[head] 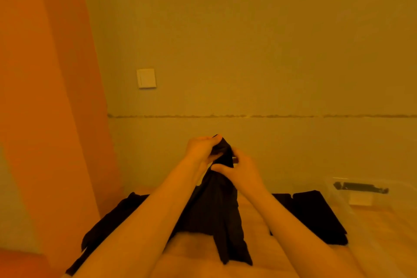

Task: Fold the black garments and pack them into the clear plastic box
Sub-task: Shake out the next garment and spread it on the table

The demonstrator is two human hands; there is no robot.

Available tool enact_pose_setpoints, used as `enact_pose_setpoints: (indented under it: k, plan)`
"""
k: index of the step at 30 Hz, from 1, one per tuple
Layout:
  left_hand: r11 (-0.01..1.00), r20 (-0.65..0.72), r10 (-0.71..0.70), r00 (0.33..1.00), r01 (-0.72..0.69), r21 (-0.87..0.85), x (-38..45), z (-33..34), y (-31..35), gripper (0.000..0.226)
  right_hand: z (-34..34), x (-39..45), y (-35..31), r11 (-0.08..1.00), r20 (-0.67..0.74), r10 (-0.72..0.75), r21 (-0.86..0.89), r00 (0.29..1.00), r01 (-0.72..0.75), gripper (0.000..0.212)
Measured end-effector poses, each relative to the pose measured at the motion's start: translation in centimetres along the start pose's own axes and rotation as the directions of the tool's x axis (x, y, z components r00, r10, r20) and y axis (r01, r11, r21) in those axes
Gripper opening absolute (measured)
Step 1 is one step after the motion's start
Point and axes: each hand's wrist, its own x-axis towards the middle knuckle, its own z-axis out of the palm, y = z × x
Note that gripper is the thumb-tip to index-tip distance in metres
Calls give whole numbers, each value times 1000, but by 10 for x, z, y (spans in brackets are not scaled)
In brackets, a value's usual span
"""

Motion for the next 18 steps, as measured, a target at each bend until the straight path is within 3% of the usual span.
enact_pose_setpoints:
  k: [2,4,6,9,11,15,18]
  plan:
    - [999,-45,45,998,-43,25,-1,-1,5,20,-7,4,0,999,-52,21,50,998,-19,7]
    - [992,-101,92,991,-83,91,3,-12,9,22,-20,10,1,994,-64,60,93,996,-54,21]
    - [979,-141,140,980,-116,168,5,-24,13,25,-31,15,0,995,2,78,60,997,-78,18]
    - [940,-178,226,958,-166,299,3,-36,13,31,-42,19,-6,997,199,71,-34,977,-65,32]
    - [936,-204,238,950,-169,307,3,-43,12,36,-45,21,-12,996,306,65,-74,950,-45,30]
    - [939,-256,226,940,-140,313,3,-61,10,39,-48,31,-20,991,359,104,-119,928,-65,25]
    - [888,-142,263,954,-182,423,1,-64,10,27,-43,38,-26,995,322,100,-61,941,-84,22]
